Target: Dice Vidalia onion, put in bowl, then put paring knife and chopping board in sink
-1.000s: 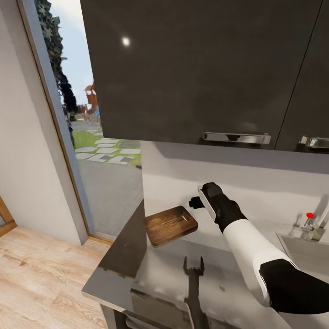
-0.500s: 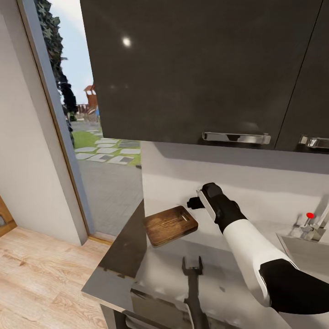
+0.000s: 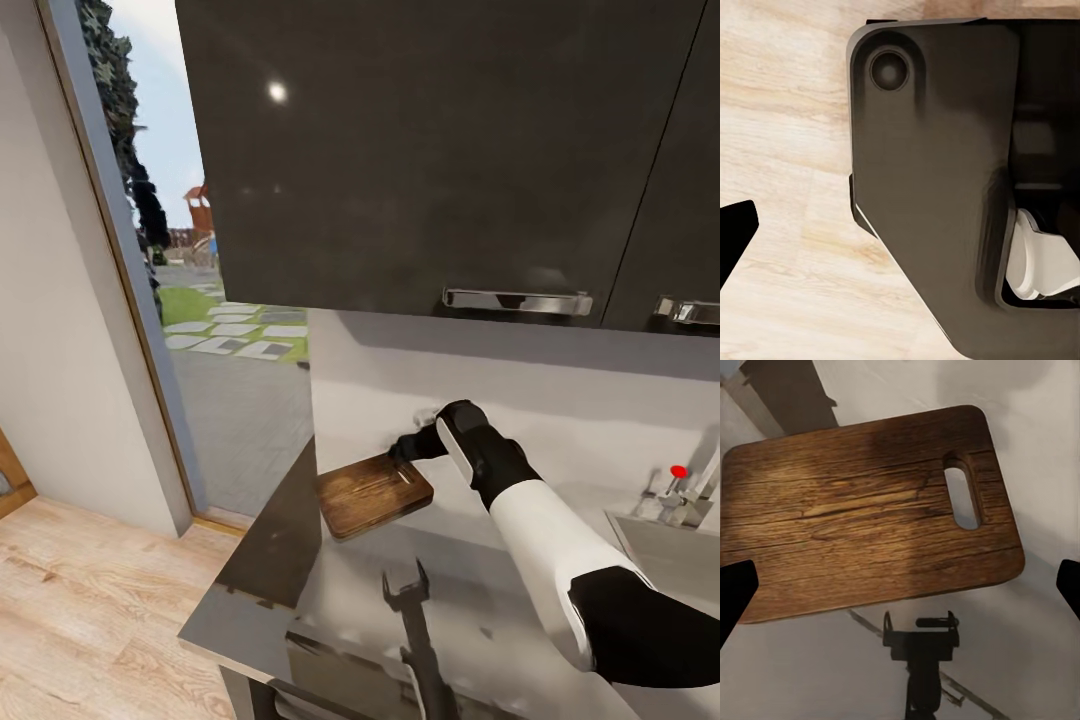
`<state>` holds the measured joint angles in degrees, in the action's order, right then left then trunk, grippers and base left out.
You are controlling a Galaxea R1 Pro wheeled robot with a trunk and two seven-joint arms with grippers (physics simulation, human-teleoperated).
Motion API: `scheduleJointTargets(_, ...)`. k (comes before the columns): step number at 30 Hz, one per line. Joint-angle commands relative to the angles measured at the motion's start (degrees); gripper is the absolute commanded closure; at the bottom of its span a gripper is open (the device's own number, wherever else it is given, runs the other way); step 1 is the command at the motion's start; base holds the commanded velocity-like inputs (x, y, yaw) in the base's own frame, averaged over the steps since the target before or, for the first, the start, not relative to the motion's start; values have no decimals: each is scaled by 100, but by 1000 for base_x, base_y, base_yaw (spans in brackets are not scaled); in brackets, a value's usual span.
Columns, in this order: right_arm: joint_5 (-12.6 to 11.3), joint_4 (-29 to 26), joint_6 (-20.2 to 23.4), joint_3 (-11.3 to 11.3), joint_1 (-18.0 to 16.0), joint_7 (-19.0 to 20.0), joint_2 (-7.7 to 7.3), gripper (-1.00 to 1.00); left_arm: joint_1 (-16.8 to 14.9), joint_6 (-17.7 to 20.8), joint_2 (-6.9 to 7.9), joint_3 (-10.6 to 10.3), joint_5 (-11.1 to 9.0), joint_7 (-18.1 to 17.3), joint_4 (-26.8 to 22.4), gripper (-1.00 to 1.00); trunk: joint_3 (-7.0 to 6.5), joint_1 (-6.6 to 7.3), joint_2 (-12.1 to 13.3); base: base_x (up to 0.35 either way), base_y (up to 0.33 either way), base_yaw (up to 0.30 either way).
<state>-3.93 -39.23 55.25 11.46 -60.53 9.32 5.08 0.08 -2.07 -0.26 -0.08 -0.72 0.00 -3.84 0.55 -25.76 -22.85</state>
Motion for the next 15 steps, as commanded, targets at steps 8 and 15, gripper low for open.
scheduleJointTargets(8,-34,4,31,6,-3,-335,-7,-100,1,-18,0,-1,-7,0,-3,-100,6,-3,-7,83,-103,0)
scheduleJointTargets(15,-38,20,39,7,-3,-846,-7,-100,1,-19,0,-1,-7,0,-3,-100,6,-3,-7,15,-17,0)
